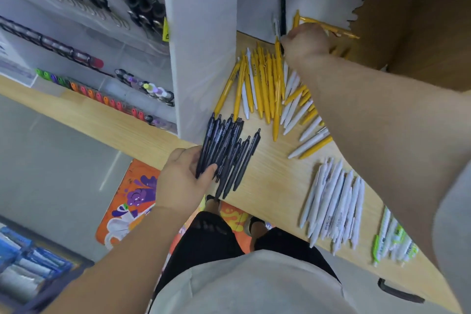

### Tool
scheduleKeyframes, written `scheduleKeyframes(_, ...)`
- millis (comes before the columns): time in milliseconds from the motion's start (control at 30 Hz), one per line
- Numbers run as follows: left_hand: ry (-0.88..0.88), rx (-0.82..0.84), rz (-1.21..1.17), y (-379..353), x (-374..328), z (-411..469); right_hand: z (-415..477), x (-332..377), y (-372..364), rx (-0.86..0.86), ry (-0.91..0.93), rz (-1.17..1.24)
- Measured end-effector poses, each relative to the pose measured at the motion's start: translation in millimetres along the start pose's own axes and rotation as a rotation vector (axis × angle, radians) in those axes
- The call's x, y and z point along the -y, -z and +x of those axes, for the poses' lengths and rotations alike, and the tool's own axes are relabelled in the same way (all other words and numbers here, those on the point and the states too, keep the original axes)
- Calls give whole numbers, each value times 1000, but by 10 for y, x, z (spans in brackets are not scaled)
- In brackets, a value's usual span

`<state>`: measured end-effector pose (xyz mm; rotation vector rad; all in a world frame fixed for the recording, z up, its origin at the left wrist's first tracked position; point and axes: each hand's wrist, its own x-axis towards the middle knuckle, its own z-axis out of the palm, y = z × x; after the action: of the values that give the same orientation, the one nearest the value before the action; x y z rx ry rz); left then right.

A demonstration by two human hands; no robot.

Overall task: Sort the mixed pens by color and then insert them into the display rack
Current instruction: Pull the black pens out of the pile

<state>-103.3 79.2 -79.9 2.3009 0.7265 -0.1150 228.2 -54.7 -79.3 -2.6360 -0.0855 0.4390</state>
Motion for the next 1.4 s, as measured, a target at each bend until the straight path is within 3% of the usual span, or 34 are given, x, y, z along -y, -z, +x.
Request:
scheduleKeyframes(133,19,16,-86,-6,31,49,121,7,-109,3,-20,-87)
scheduleKeyframes(400,162,63,-157,-10,98,100,156,16,-128,13,-144,-41)
scheduleKeyframes(633,186,73,-189,-29,93,126,-21,7,-80,10,-28,-217)
scheduleKeyframes(767,200,81,-185,-38,98,139,-200,63,88,-52,-27,-60)
scheduleKeyframes(900,188,84,-167,-32,89,140,-786,-14,283,-89,2,268)
scheduleKeyframes(1000,162,89,-142,-37,101,125,-1487,-215,224,7,-37,413)
scheduleKeyframes(1233,48,64,66,-111,-50,82,-2576,-577,-237,399,-220,419)
scheduleKeyframes(1400,79,12,74,-205,-162,28,-2621,-628,-470,435,-246,361)
